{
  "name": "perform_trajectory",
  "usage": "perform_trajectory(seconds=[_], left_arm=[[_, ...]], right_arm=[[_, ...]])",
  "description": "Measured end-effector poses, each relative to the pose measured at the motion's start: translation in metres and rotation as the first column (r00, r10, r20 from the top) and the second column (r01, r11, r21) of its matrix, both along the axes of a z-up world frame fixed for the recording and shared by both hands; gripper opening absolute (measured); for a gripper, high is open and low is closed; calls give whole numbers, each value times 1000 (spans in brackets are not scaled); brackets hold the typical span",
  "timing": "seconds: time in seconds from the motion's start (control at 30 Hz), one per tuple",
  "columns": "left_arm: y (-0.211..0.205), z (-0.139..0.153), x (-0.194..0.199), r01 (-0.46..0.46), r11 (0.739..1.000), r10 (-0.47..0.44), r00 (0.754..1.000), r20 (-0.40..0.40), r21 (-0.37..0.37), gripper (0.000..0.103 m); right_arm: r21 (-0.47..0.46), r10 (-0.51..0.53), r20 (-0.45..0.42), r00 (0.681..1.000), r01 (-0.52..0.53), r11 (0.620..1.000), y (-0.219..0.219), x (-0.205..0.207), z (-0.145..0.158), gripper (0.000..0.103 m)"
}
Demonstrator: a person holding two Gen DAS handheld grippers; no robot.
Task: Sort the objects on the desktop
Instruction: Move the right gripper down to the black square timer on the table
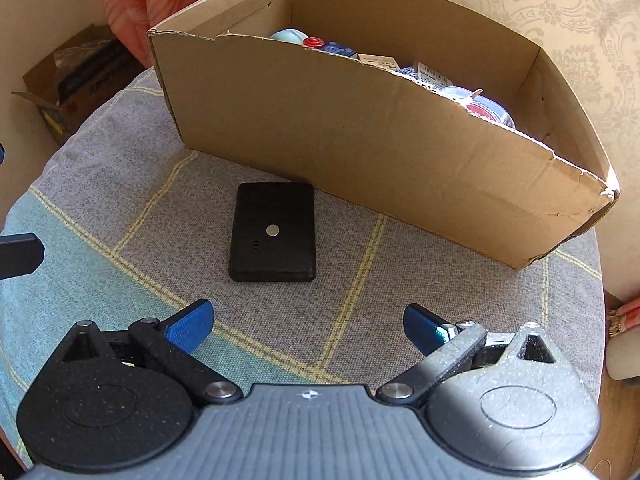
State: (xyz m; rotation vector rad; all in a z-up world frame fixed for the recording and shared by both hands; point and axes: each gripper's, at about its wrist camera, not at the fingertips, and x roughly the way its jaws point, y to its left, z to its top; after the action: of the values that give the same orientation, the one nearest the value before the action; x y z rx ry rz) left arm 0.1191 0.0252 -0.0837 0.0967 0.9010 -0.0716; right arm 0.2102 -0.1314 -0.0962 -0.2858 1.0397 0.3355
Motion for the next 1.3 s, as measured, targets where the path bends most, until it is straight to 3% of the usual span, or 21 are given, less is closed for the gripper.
perform_trajectory(seconds=[0.13, 0.33, 0.97, 1.3], left_arm=[[3, -2, 0, -1, 1000, 1, 1000, 1, -6, 93], [8, -6, -1, -14, 999, 14, 1000, 0, -42, 93], [27, -15, -4, -63, 993, 64, 998, 4, -102, 93], [30, -17, -3, -40, 990, 42, 999, 13, -132, 93]], right_arm=[[-13, 19, -11, 1000, -19, 1000, 8, 3, -6, 102], [45, 8, -40, 999, -6, 999, 7, 9, -10, 103], [57, 106, 12, 994, -107, 993, 33, 31, -13, 103], [49, 83, -4, 997, -83, 995, 41, 42, -11, 99]])
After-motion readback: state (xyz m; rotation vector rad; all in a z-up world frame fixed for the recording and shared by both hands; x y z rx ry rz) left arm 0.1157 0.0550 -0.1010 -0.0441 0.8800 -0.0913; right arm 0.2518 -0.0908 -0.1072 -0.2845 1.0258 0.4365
